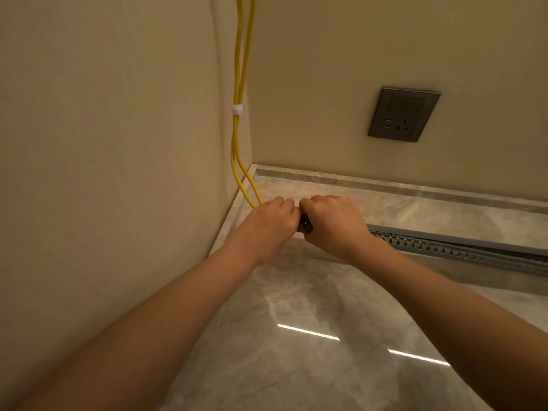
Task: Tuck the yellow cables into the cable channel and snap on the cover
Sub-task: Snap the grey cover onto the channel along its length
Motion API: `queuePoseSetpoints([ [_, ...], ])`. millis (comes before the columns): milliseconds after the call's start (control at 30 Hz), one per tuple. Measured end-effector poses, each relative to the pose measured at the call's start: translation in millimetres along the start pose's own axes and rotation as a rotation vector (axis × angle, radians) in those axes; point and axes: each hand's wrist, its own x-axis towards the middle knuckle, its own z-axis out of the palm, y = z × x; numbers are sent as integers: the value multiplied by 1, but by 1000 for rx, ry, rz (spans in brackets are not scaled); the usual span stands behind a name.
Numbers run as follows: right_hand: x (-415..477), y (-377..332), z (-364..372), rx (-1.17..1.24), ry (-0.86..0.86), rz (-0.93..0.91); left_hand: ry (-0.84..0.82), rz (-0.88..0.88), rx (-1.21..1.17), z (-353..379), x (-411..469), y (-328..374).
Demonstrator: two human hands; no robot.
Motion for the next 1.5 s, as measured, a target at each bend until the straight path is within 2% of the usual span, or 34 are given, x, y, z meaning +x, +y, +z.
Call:
queuePoseSetpoints([
  [167,5,2,0,-10,-35,-2,-112,-28,-4,5,9,-1],
  [533,6,1,4,-4,-90,-19,-184,28,-12,6,12,-2],
  [767,5,1,6,-20,-88,-25,-166,57,2,10,13,-5],
  [967,1,2,8,2,75,-37,-89,-12,-55,17,12,-11],
  [1067,-7,0,6,-7,136,-43,-76,15,-45,21,10,-12],
  [1300,-31,25,13,-59,82,40,-103,-11,-18,29,10,-18],
  [1500,-40,32,16,6,65,33,-119,-10,-12,31,5,-17],
])
